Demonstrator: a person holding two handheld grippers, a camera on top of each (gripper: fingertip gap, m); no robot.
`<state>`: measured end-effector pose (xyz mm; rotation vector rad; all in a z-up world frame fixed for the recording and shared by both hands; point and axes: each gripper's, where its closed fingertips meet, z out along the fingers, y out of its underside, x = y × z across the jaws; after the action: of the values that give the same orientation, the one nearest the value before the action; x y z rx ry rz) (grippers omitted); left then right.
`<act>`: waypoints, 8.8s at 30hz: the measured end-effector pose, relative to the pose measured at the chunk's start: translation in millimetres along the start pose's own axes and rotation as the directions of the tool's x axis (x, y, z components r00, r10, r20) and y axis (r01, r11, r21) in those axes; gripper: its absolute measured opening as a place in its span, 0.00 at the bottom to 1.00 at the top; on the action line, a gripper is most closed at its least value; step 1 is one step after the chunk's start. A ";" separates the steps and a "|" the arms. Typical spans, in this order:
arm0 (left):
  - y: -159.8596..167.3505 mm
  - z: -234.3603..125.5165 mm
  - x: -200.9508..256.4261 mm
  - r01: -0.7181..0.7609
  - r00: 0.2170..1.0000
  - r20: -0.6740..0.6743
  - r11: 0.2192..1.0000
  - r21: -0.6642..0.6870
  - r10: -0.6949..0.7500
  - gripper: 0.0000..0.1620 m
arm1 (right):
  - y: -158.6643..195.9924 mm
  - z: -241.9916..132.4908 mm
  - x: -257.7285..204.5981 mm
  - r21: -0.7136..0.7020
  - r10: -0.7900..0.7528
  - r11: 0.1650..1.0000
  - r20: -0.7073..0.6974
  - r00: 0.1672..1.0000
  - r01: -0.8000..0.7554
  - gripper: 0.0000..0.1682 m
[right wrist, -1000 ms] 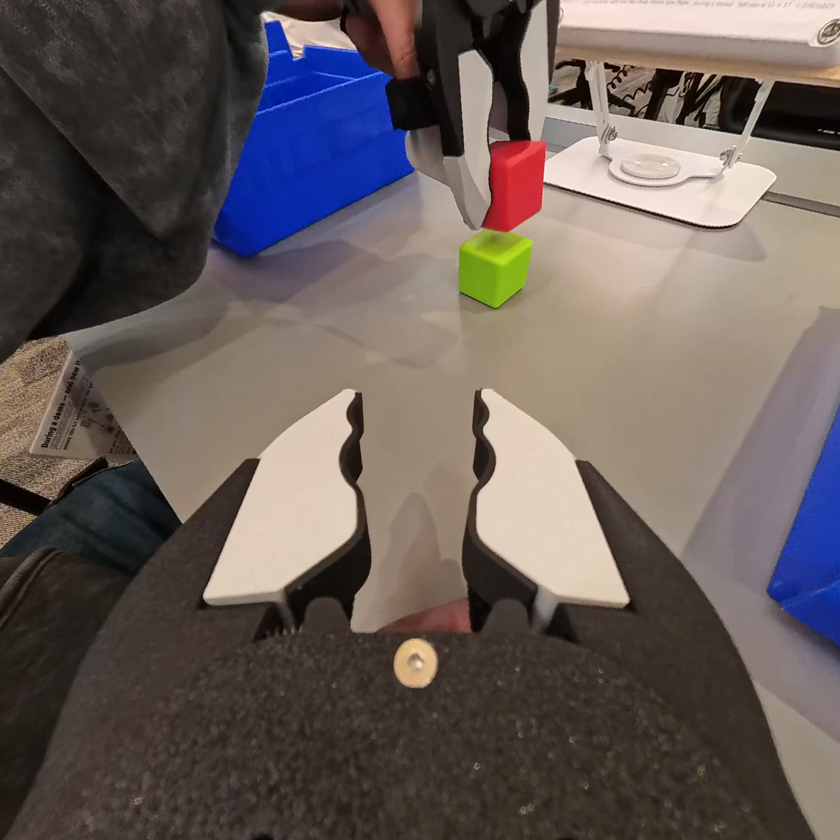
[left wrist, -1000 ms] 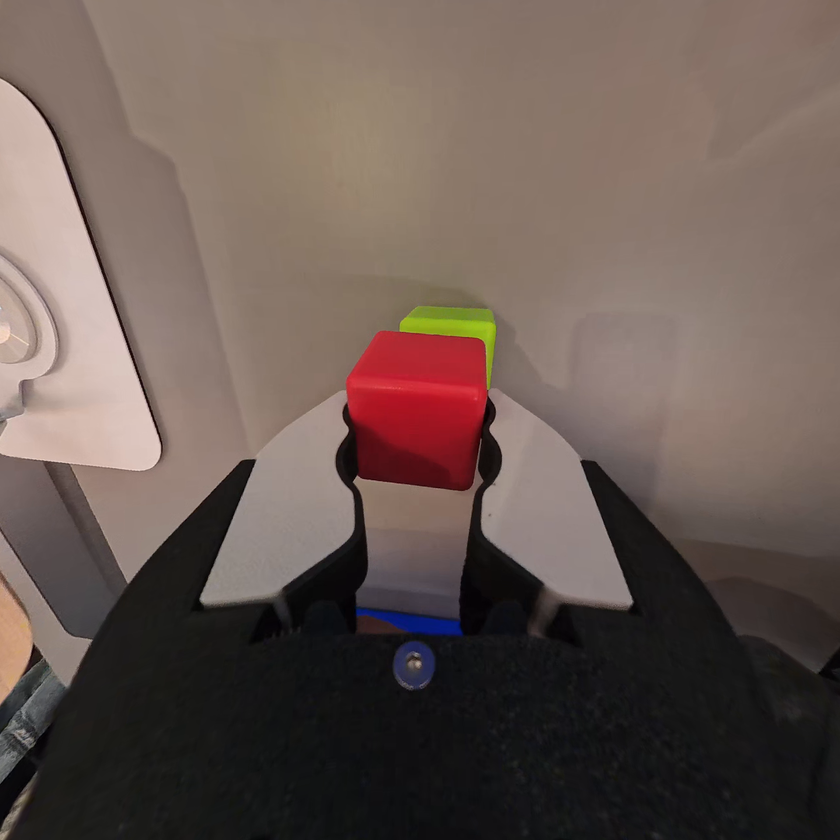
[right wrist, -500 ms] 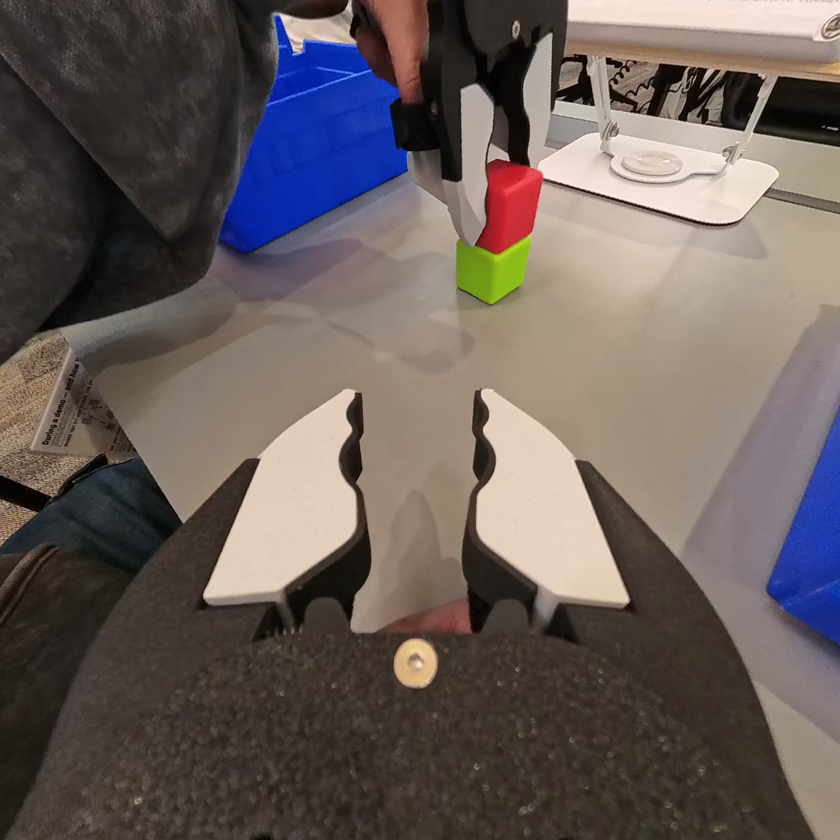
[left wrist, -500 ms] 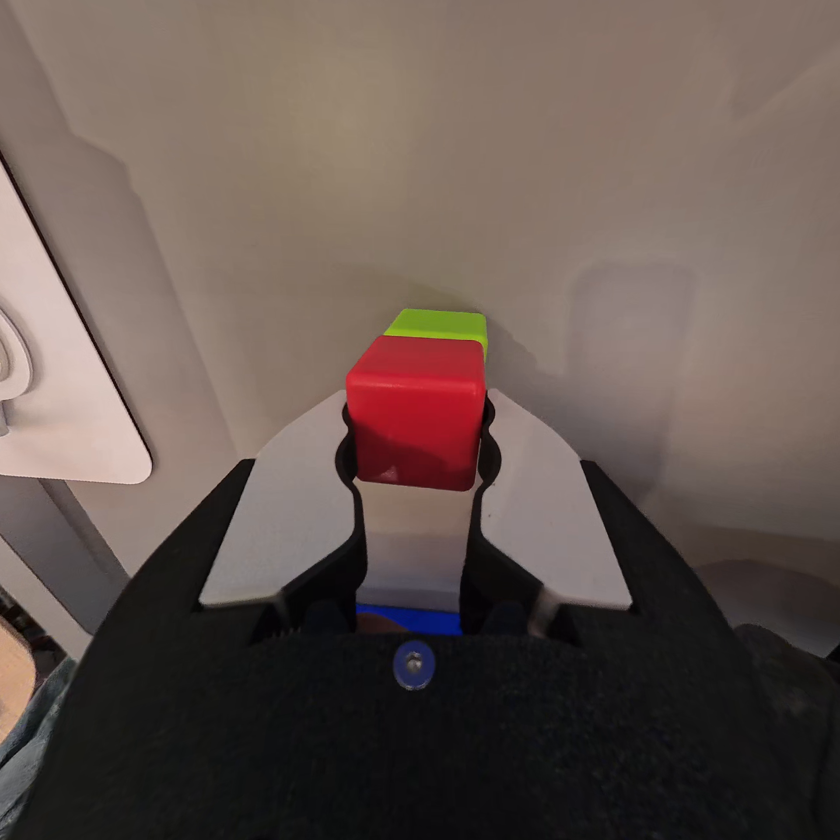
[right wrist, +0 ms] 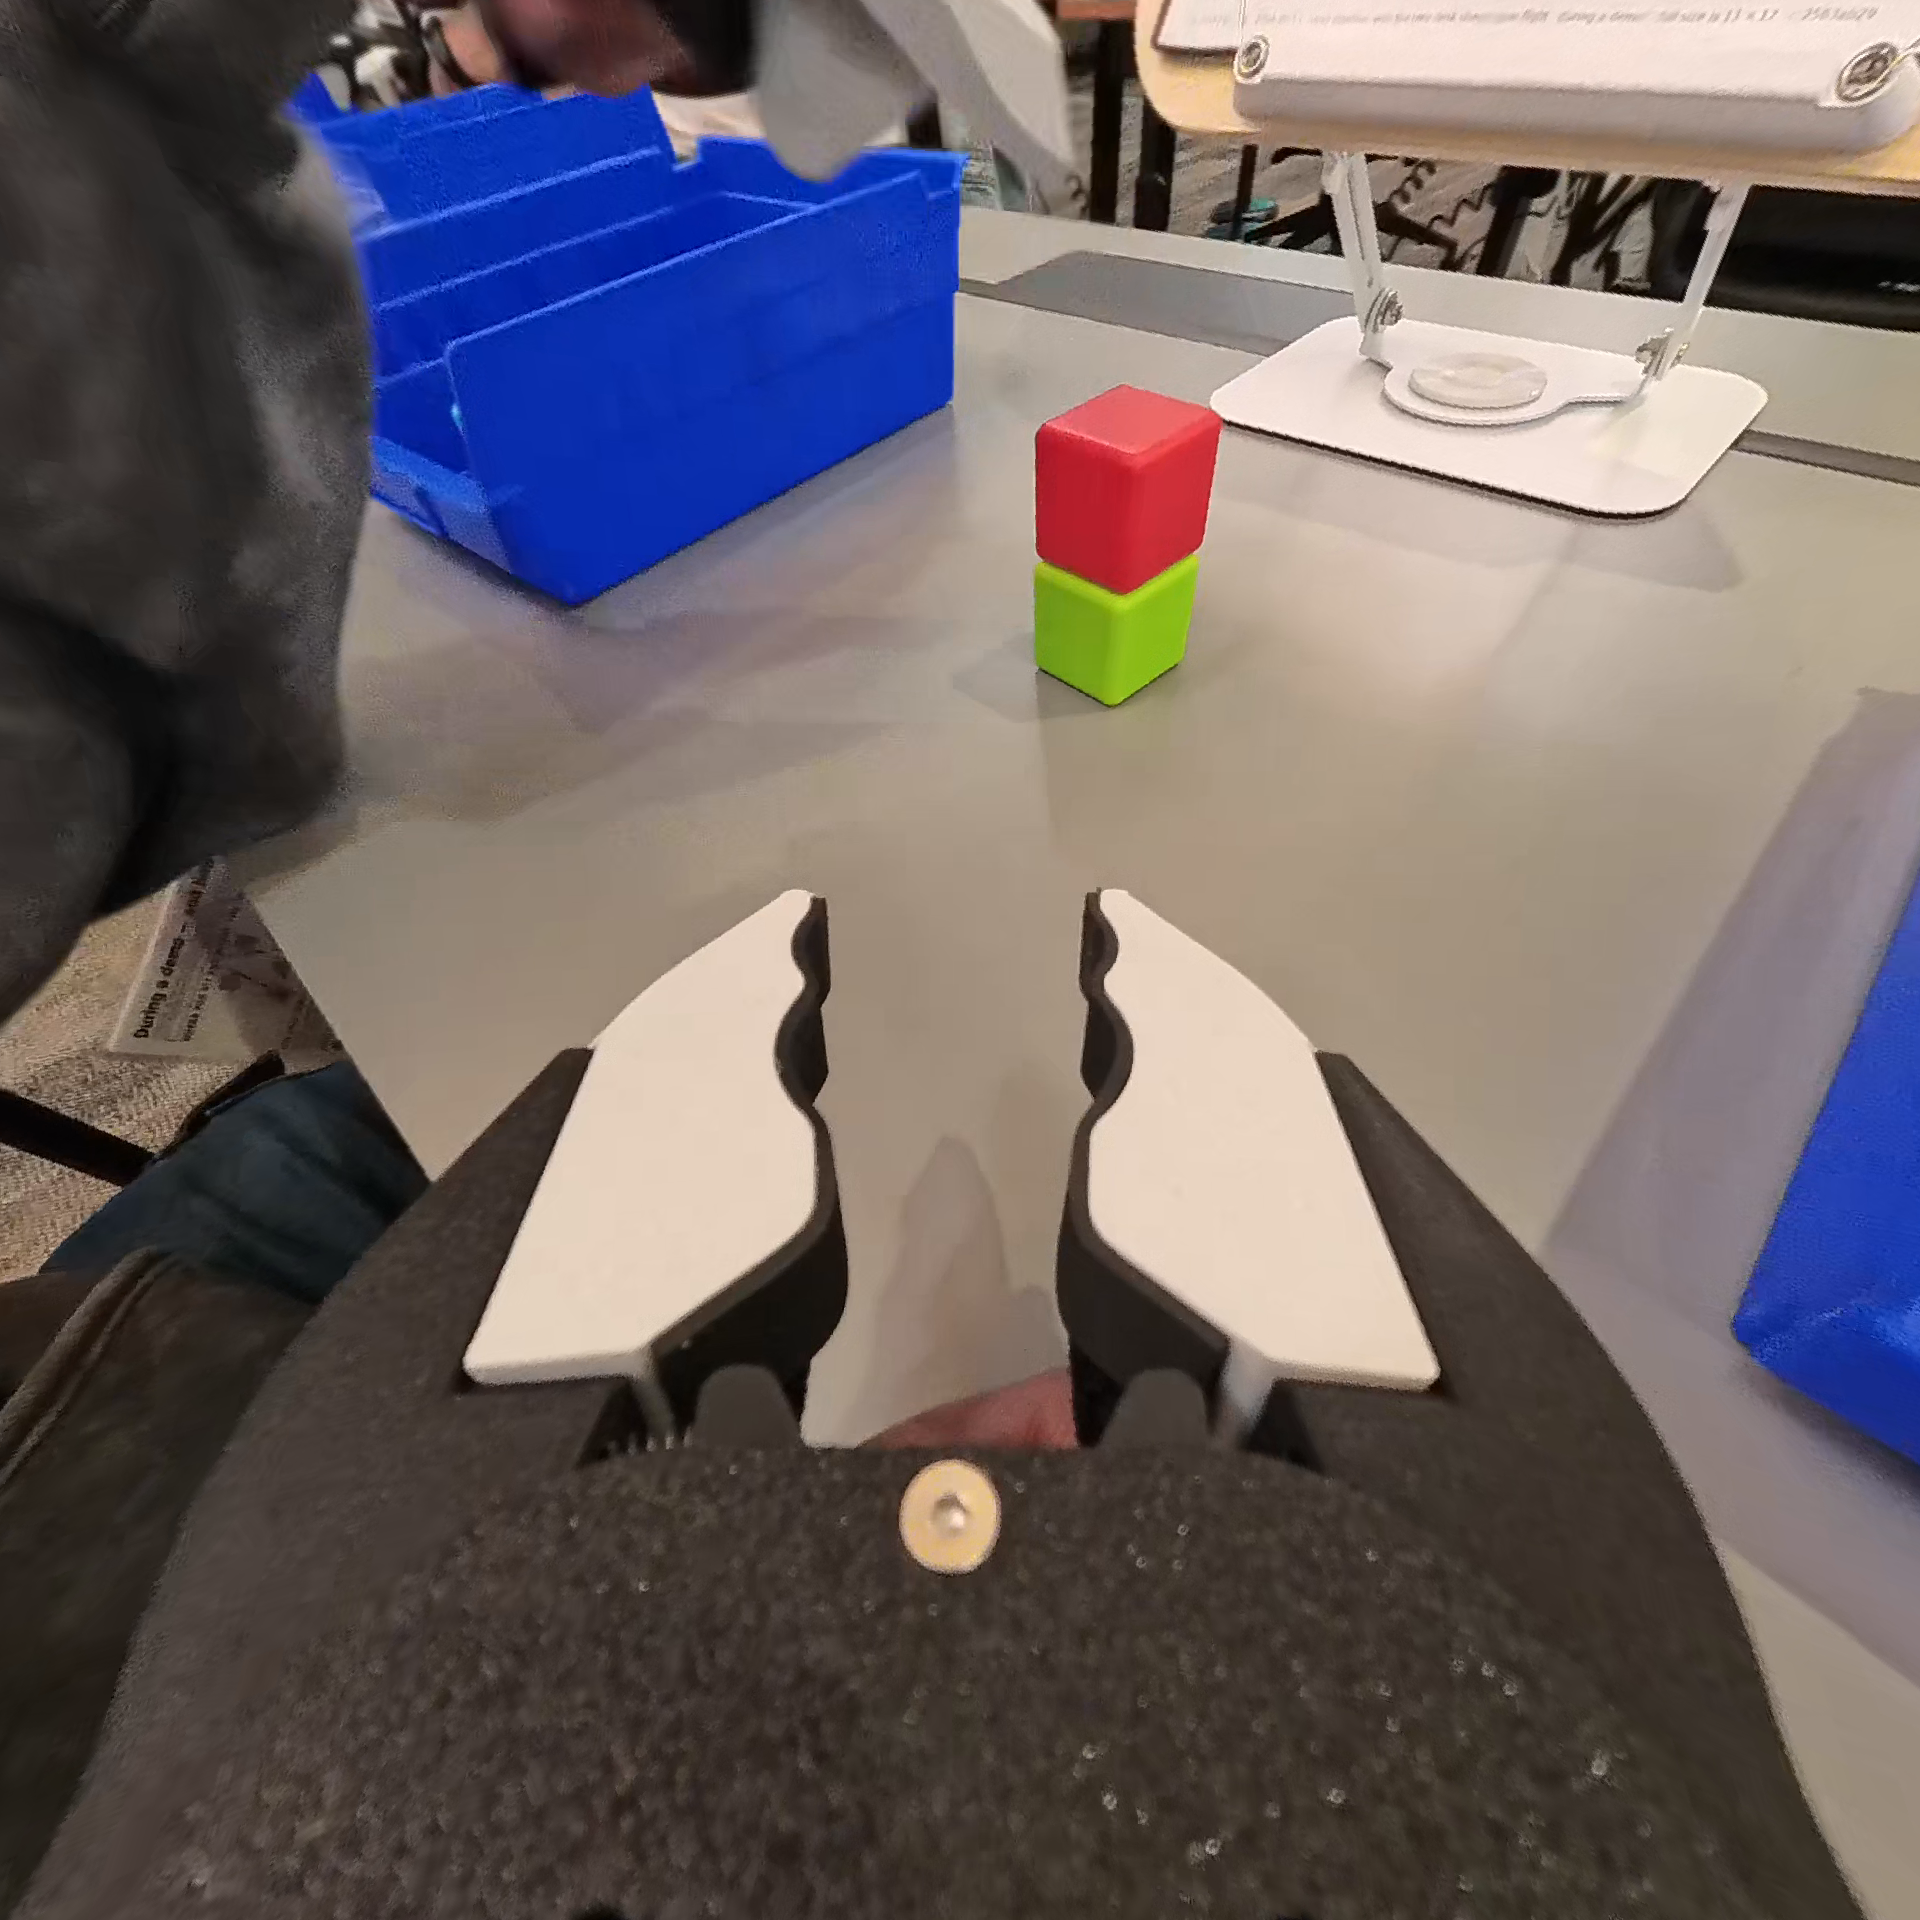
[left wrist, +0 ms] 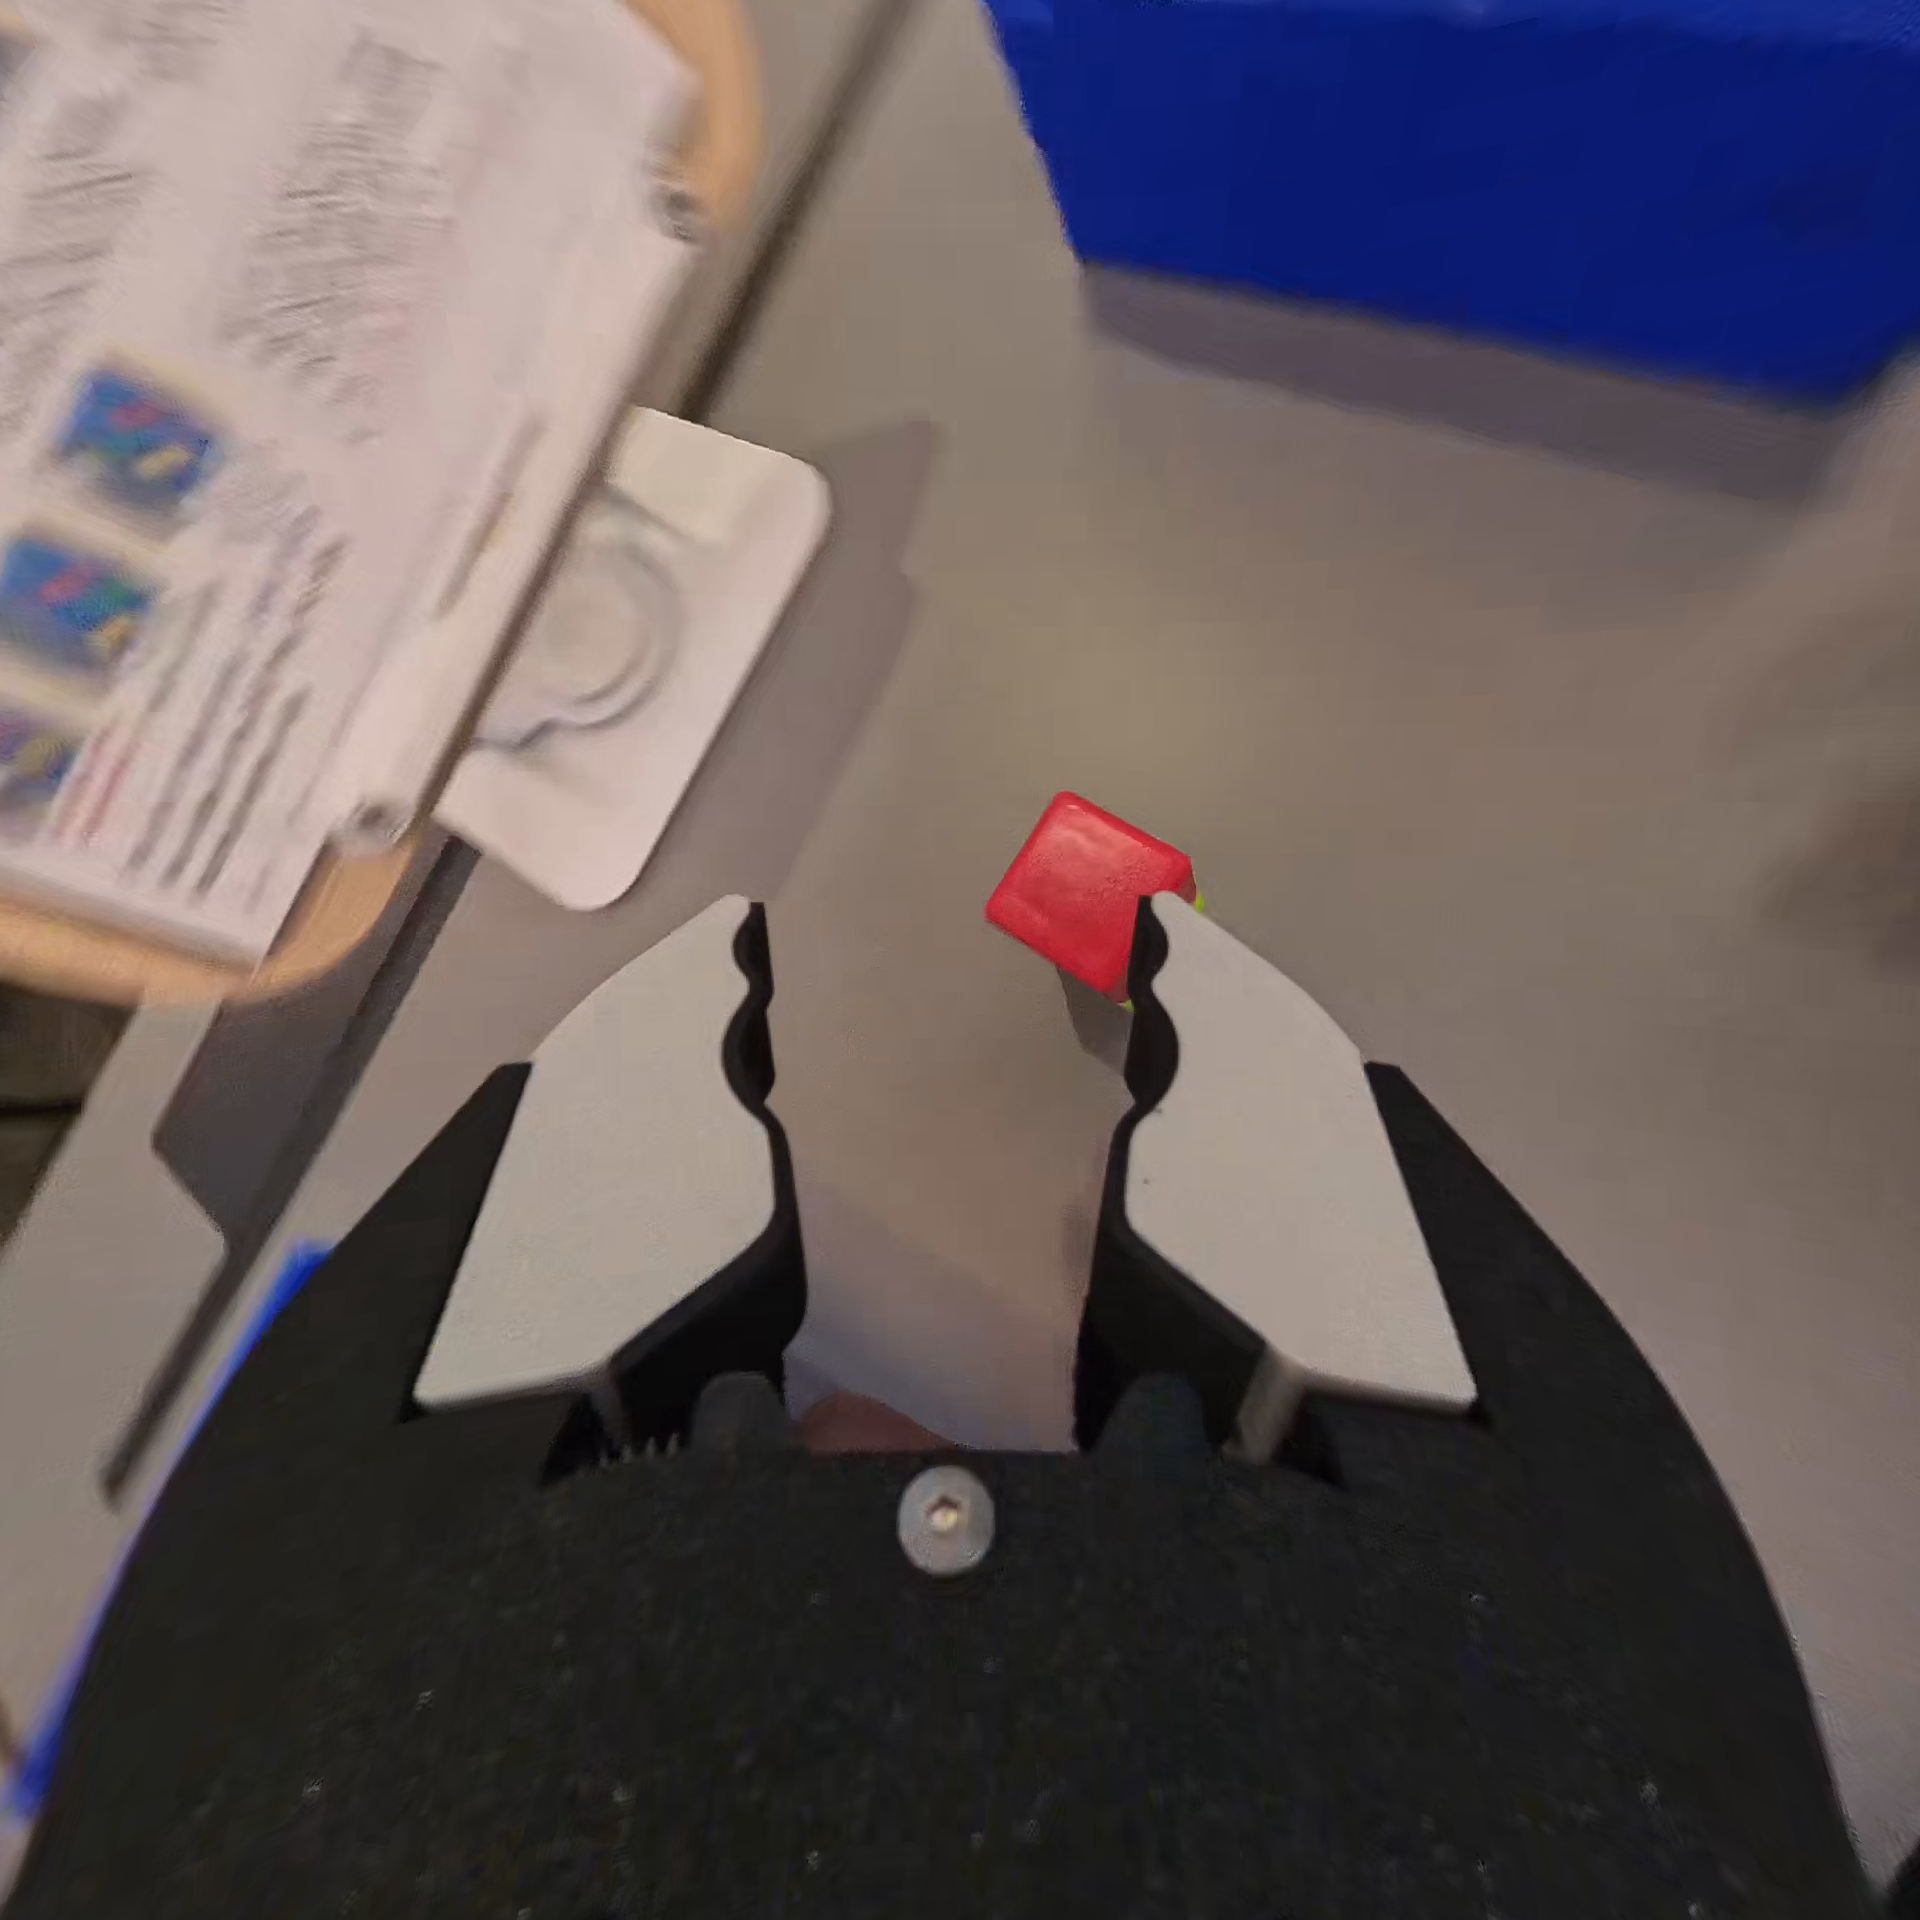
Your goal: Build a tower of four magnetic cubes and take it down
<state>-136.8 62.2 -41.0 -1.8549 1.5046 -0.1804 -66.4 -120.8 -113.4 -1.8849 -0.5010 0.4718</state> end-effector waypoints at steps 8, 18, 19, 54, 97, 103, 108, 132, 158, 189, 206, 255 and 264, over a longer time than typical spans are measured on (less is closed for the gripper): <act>120.2 -122.1 38.2 0.488 0.716 0.349 0.791 0.369 -0.605 0.39 | -0.4 -0.4 -4.2 -0.007 0.013 1.000 0.029 0.999 -0.013 0.28; 209.0 -164.8 95.1 0.568 0.584 0.475 0.749 0.341 -0.658 0.42 | 4.1 15.7 -23.2 -0.045 -0.030 0.998 0.086 0.996 0.034 0.28; 211.7 -167.1 92.1 0.560 0.609 0.479 0.770 0.305 -0.632 0.42 | 4.3 16.5 -24.0 -0.046 -0.031 0.998 0.091 0.995 0.035 0.28; 358.0 -76.7 -68.2 0.347 0.930 0.165 0.629 -0.696 -0.329 0.32 | 8.0 21.4 -36.6 -0.065 0.092 0.995 0.230 0.969 -0.079 0.28; 5.7 40.0 16.2 -0.435 0.874 -0.386 0.828 -0.354 0.294 0.31 | 6.2 13.7 -40.4 -0.065 -0.019 0.997 0.157 0.987 0.030 0.27; 13.9 55.5 21.6 -0.467 0.856 -0.423 0.797 -0.383 0.298 0.31 | 6.2 9.6 -33.8 -0.062 -0.011 0.998 0.143 0.990 0.021 0.27; 19.4 60.2 25.0 -0.490 0.842 -0.435 0.789 -0.370 0.318 0.31 | 5.6 9.1 -32.2 -0.063 -0.009 0.998 0.142 0.990 0.018 0.27; 144.4 -189.1 -39.8 0.430 0.628 0.497 0.800 0.419 -0.598 0.40 | 8.8 6.0 -17.4 -0.068 0.041 0.997 0.140 0.989 -0.032 0.27; 305.3 -57.0 -173.7 0.948 -0.057 0.722 0.190 0.256 -0.689 0.47 | 7.7 13.9 -46.5 -0.076 0.048 0.997 0.261 0.964 -0.029 0.27; 166.1 -111.1 -184.3 0.727 0.586 0.329 0.660 0.191 -0.740 0.30 | 8.6 14.6 -37.3 -0.093 0.039 0.996 0.221 0.974 -0.019 0.27; -43.8 -40.5 -16.7 -0.160 0.935 -0.325 0.986 -0.040 0.139 0.31 | 1.9 12.8 -29.3 -0.054 0.002 0.999 0.158 0.988 0.006 0.27; -30.6 -125.6 -44.4 0.383 0.879 0.075 0.791 0.478 -0.471 0.45 | -3.5 0.9 -6.3 -0.035 -0.029 0.999 0.037 0.999 0.031 0.27; 110.9 -124.2 42.3 0.498 0.689 0.203 0.657 0.566 -0.696 0.45 | -14.0 0.1 -9.4 0.017 -0.064 0.998 -0.035 0.997 0.065 0.27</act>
<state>-277.2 -36.2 -32.2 -1.7730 0.4275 -0.4125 -76.0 -121.1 -99.5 -1.8513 -0.5309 0.3990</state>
